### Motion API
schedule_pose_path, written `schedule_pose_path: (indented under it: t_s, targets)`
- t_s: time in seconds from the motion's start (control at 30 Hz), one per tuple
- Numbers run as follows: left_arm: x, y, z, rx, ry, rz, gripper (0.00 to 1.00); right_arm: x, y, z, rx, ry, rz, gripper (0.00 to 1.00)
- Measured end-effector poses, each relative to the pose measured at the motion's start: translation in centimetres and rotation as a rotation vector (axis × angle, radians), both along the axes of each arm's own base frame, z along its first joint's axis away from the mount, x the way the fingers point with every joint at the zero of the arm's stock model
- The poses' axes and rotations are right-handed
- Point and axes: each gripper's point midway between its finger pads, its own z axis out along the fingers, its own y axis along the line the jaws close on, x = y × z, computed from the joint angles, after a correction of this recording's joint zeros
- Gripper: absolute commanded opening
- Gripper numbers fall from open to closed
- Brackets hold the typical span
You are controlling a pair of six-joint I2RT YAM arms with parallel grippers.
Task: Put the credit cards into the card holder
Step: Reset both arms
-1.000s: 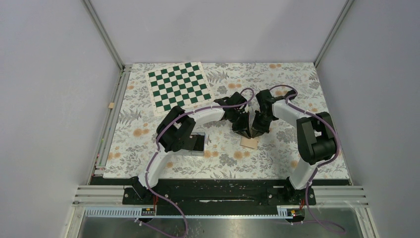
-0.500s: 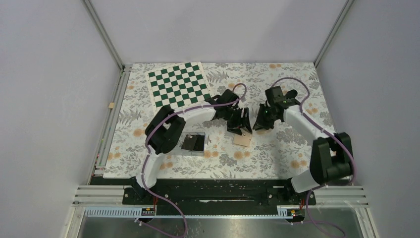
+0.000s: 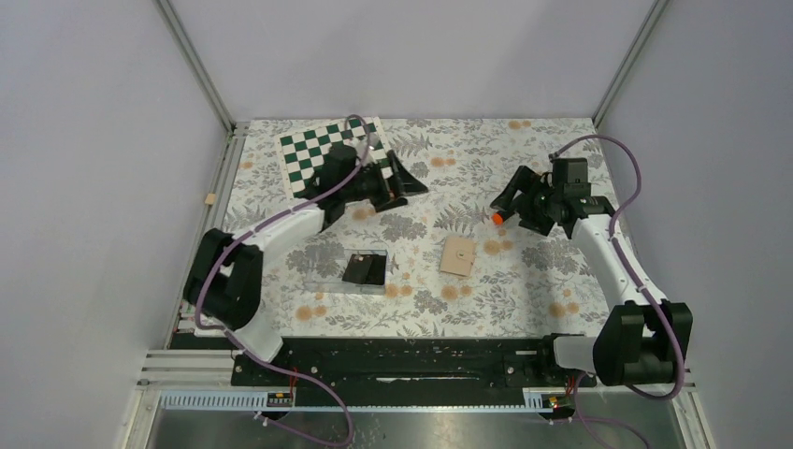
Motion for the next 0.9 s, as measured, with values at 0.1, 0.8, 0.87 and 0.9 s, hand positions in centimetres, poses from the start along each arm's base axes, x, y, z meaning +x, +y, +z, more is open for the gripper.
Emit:
schedule_pose_path:
  t_s: [0.1,0.8,0.87,0.9]
  targets:
    - [1.2,4.9,0.3,0.021,-0.021,0.109,0.99,0.1,-1.8,-0.4,-0.025,-0.003,-0.042,0.99]
    - [-2.8,29.3,-11.8,0.873,-0.539,0.555,0.99,-1.2,-12.1,-11.8,-0.576,-0.237,-0.132,1.0]
    - [-2.4,29.4,-13.1,0.894,-0.552,0.537,0.99,0.2,-12.1,-11.0,-0.589,-0.294,-0.123,0.99]
    - [-1.8,29.4,-12.8,0.896,-0.583,0.541,0.99,0.9,-12.1,-10.4,-0.591,-0.326,-0.122,0.99]
